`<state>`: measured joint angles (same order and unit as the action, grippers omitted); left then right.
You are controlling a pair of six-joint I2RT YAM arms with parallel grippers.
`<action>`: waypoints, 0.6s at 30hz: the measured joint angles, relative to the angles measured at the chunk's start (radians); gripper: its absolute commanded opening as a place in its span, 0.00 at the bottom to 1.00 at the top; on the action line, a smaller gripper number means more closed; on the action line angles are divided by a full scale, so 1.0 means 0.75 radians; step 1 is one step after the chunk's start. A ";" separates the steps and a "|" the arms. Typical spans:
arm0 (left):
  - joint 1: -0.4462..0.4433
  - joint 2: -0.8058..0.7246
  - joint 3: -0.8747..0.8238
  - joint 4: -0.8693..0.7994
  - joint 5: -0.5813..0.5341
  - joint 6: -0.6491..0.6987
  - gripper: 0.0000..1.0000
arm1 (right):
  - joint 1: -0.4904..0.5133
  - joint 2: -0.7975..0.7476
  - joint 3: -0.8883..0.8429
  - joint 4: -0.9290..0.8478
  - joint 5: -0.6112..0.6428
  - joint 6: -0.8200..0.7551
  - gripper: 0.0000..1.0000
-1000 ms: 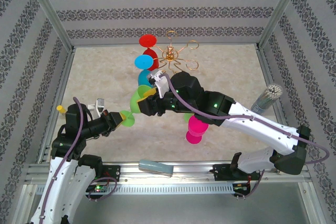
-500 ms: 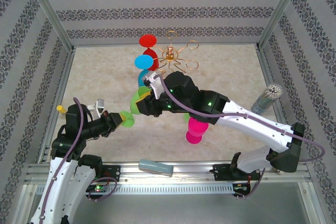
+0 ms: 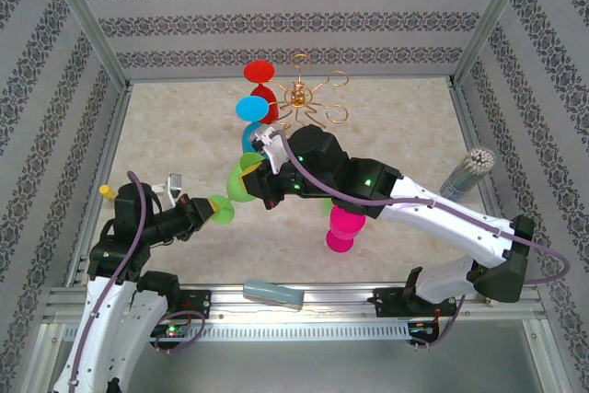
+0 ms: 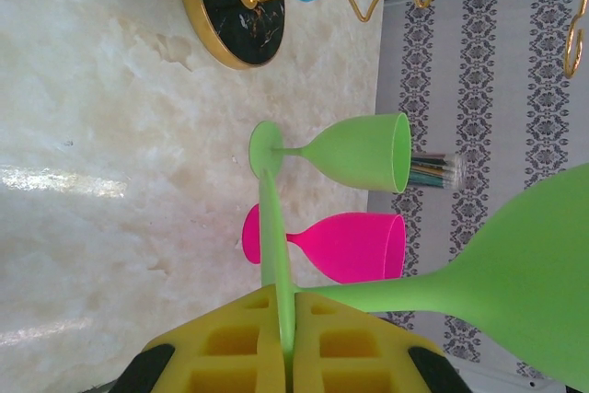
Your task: Take the wine glass off the wine glass rack
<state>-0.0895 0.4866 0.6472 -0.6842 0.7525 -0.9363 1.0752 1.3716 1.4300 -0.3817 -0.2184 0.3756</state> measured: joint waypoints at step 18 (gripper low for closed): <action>0.000 0.017 0.067 -0.006 -0.034 0.011 0.38 | 0.030 -0.120 -0.097 0.017 0.097 0.026 0.00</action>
<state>-0.0895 0.4995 0.6975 -0.6888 0.7269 -0.9279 1.0977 1.2816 1.3571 -0.3691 -0.1455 0.3954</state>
